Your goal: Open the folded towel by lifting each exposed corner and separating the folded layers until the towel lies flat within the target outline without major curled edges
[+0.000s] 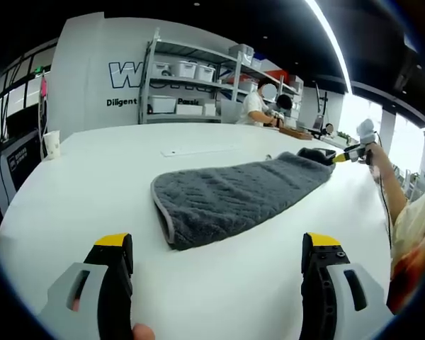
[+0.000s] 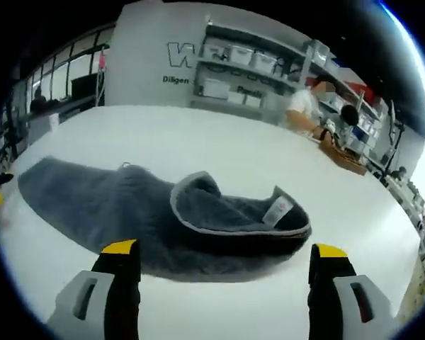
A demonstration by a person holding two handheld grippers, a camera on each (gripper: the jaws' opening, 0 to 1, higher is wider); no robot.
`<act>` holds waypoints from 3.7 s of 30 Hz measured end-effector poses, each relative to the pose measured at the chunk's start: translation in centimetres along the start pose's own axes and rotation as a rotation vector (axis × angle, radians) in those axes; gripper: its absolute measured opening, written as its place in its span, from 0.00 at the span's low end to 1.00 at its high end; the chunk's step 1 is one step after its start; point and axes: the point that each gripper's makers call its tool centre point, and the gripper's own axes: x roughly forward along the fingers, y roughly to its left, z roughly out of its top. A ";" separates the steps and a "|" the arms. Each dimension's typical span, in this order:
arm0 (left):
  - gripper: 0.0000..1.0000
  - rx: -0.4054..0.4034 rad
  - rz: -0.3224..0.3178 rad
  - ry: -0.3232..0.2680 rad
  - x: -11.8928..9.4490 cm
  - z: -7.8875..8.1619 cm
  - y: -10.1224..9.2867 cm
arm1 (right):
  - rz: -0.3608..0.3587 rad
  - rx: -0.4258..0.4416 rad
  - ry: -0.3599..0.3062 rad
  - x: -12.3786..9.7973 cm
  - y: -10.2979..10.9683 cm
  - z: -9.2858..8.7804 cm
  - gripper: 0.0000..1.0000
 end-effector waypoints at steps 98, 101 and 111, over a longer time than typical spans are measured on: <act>0.06 -0.066 0.094 0.061 6.0 0.8 6.0 | 0.542 -0.376 -0.155 -5.6 18.5 -1.8 0.96; 0.05 -0.014 0.124 0.077 5.9 0.6 6.2 | 0.546 -0.382 -0.153 -5.7 18.7 -1.8 0.96; 0.05 -0.006 0.157 0.092 4.6 0.1 7.7 | 0.541 -0.381 -0.147 -5.7 18.4 -2.0 0.95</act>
